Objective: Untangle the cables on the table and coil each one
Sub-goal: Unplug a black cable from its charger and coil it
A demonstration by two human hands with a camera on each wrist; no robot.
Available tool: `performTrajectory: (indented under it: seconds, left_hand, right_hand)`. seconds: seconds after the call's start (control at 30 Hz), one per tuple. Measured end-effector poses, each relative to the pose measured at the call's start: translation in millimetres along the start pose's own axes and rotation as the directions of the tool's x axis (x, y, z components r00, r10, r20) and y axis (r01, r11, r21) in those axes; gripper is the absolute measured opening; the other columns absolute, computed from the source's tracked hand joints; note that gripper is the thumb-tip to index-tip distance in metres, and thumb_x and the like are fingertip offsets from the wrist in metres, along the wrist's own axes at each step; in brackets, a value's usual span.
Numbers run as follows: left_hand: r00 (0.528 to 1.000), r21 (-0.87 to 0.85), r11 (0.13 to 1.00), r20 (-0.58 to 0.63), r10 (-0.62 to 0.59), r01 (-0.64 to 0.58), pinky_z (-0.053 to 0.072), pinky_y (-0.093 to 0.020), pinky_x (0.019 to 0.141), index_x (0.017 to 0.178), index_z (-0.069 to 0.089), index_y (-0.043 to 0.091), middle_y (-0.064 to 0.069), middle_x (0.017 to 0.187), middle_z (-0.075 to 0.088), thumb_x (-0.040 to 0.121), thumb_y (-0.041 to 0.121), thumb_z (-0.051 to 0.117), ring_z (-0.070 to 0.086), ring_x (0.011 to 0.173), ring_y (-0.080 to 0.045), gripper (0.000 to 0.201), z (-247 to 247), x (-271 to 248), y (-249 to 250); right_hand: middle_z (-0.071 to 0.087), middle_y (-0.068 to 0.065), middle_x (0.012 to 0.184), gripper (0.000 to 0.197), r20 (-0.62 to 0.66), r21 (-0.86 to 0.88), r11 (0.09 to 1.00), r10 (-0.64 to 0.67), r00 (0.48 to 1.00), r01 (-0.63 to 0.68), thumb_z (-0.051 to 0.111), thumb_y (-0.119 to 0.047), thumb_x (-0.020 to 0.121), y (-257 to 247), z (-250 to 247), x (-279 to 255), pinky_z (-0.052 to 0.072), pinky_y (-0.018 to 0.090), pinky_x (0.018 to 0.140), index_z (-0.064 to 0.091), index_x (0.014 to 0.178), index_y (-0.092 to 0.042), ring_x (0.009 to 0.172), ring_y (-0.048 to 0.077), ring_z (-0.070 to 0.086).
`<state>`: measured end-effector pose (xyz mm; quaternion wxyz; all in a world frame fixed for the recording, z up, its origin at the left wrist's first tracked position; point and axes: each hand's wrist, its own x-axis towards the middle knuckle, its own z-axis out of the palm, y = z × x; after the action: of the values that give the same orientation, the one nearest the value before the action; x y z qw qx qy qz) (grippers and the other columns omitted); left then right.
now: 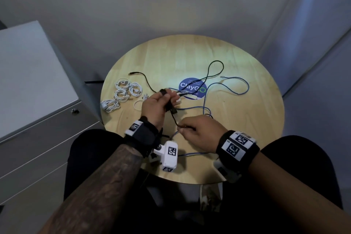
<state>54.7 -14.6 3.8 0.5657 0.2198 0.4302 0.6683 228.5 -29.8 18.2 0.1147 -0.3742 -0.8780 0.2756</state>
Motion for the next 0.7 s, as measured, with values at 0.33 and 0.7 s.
performTrajectory:
  seconds: [0.33, 0.7]
  left_hand:
    - [0.83, 0.379, 0.886, 0.375, -0.412, 0.268, 0.037, -0.037, 0.066, 0.089, 0.058, -0.004, -0.006, 0.06, 0.051, 0.099, 0.013, 0.031, 0.044, 0.054, -0.02, 0.033, 30.9, -21.7, 0.0]
    - [0.948, -0.511, 0.807, 0.257, -0.186, 0.297, 0.055, -0.03, 0.07, 0.093, 0.057, 0.001, -0.002, 0.075, 0.053, 0.095, 0.008, 0.038, 0.055, 0.061, -0.013, 0.02, 18.6, 6.8, 33.1]
  right_hand:
    - [0.069, -0.014, 0.079, 0.005, -0.373, 0.377, 0.92, 0.257, 0.892, -0.107, 0.07, -0.024, 0.089, 34.0, -46.6, 12.0, 0.046, 0.018, 0.072, 0.071, 0.087, -0.028, 0.075, -0.002, 0.062]
    - [0.074, -0.009, 0.097, 0.021, -0.327, 0.464, 0.86, 0.39, 0.861, -0.213, 0.058, -0.029, 0.098, 49.0, -35.1, 16.5, 0.047, 0.021, 0.083, 0.076, 0.101, -0.019, 0.095, 0.003, 0.065]
